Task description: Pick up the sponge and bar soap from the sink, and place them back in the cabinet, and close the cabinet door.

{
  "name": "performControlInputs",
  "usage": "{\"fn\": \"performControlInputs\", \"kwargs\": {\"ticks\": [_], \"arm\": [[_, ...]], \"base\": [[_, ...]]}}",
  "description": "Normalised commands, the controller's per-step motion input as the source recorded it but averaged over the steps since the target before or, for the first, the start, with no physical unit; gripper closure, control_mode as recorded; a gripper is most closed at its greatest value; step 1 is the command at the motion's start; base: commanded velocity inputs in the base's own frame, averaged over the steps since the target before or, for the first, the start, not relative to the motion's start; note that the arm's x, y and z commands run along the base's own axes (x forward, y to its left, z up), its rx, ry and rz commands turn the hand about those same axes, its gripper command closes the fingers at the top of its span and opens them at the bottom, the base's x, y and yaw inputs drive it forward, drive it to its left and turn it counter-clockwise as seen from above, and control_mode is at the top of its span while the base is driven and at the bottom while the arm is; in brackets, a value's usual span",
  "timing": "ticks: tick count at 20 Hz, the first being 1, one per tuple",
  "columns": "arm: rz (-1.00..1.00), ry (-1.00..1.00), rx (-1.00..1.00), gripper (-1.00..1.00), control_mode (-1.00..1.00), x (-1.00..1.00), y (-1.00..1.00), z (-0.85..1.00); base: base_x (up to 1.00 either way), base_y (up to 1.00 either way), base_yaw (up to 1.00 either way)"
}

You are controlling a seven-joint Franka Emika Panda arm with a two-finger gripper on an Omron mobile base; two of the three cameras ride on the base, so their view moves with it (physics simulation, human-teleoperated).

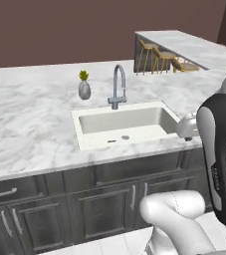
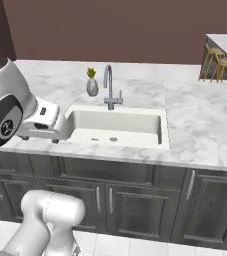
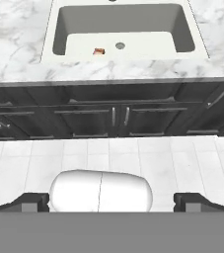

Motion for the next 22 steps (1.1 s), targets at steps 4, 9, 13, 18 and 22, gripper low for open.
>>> {"fn": "performControlInputs", "kwargs": {"ticks": [4, 9, 13, 18, 22], "arm": [[0.00, 0.00, 0.00, -1.00, 1.00, 0.00, 0.00, 0.00], [0.00, 0.00, 0.00, -1.00, 1.00, 0.00, 0.00, 0.00], [0.00, 0.00, 0.00, -1.00, 1.00, 0.00, 0.00, 0.00], [0.00, 0.00, 0.00, -1.00, 1.00, 0.00, 0.00, 0.00], [0.00, 0.00, 0.00, -1.00, 1.00, 0.00, 0.00, 0.00]], "base": [[0.47, -0.32, 0.00], [0.39, -0.40, 0.04], [0.38, -0.50, 0.07], [0.32, -0.40, 0.06], [0.02, 0.07, 0.00]]}}
